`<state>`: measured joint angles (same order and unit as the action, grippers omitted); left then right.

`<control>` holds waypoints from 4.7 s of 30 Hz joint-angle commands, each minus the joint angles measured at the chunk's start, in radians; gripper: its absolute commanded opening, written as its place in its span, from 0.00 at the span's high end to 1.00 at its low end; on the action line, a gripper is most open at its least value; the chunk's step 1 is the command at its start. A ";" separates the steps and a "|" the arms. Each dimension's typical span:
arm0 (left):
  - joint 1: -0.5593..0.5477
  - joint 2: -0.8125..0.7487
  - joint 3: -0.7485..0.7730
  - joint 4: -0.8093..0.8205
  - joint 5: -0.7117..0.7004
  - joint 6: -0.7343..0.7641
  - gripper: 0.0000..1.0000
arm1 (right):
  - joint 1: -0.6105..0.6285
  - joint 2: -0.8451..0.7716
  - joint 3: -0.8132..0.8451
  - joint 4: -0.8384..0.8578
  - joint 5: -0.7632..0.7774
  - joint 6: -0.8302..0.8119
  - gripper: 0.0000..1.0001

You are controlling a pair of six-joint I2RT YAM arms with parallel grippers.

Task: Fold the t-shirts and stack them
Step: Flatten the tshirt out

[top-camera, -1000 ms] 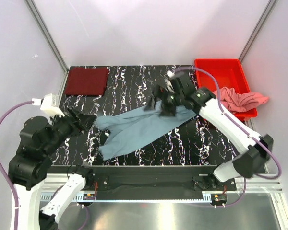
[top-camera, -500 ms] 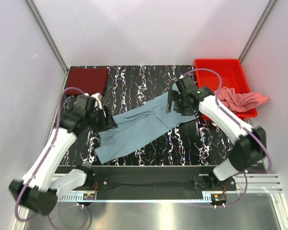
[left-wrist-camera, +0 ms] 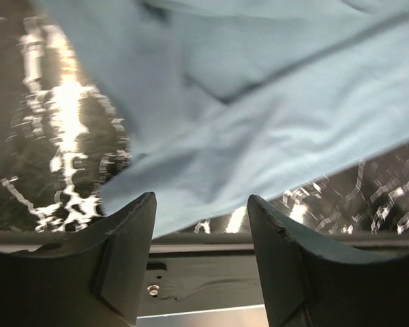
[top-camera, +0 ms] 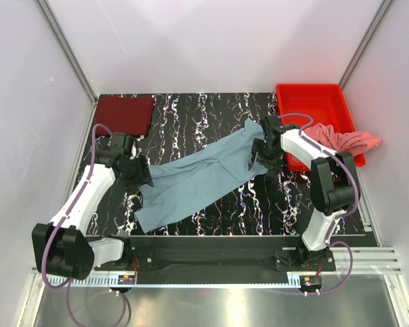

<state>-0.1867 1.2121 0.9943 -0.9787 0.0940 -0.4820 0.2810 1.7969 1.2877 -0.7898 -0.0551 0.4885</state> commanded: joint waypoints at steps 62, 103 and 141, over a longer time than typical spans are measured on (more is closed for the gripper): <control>0.135 -0.732 0.312 -0.026 -0.031 -0.089 1.00 | -0.006 -0.801 0.811 -0.253 0.233 -0.010 1.00; 0.308 0.314 0.388 0.278 -0.593 -0.029 0.41 | -0.011 0.396 1.038 0.233 -0.141 0.055 0.30; 0.296 -0.727 -0.249 -0.015 0.176 -0.198 0.24 | 0.110 -0.503 -0.640 0.411 -0.476 -0.037 0.34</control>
<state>0.1112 0.4606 0.7101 -1.0145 0.2394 -0.7036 0.3920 1.2533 0.6037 -0.4522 -0.4961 0.5179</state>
